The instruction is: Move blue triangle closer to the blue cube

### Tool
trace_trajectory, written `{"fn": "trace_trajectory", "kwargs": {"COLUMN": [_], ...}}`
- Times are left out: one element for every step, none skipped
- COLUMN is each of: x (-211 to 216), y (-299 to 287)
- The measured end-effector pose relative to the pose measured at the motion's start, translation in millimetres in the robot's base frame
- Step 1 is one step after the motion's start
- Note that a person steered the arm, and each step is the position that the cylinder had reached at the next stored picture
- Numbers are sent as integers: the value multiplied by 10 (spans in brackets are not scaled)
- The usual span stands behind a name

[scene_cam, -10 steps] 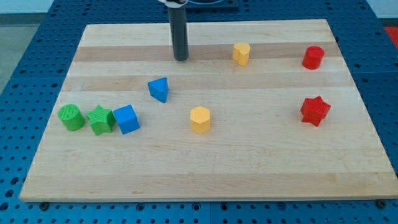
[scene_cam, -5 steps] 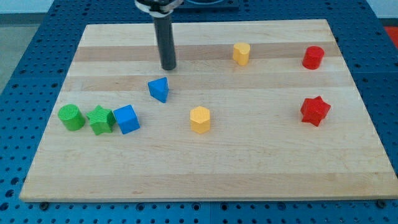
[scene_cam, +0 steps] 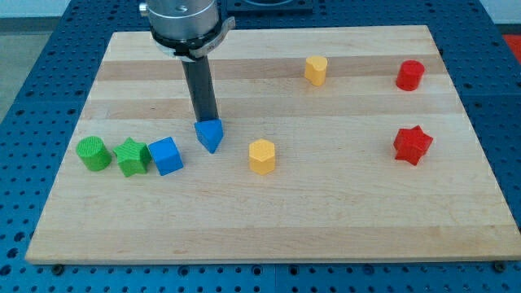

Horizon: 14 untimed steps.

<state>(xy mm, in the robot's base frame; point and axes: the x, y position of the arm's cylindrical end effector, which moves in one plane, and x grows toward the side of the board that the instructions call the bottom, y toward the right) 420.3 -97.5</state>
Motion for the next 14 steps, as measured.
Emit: {"fn": "trace_trajectory", "kwargs": {"x": [48, 174, 270, 17, -198, 209, 314, 368, 469, 504, 504, 504, 504, 504], "y": [0, 0, 60, 111, 468, 470, 469, 469, 469, 469, 466, 403, 387, 325]}}
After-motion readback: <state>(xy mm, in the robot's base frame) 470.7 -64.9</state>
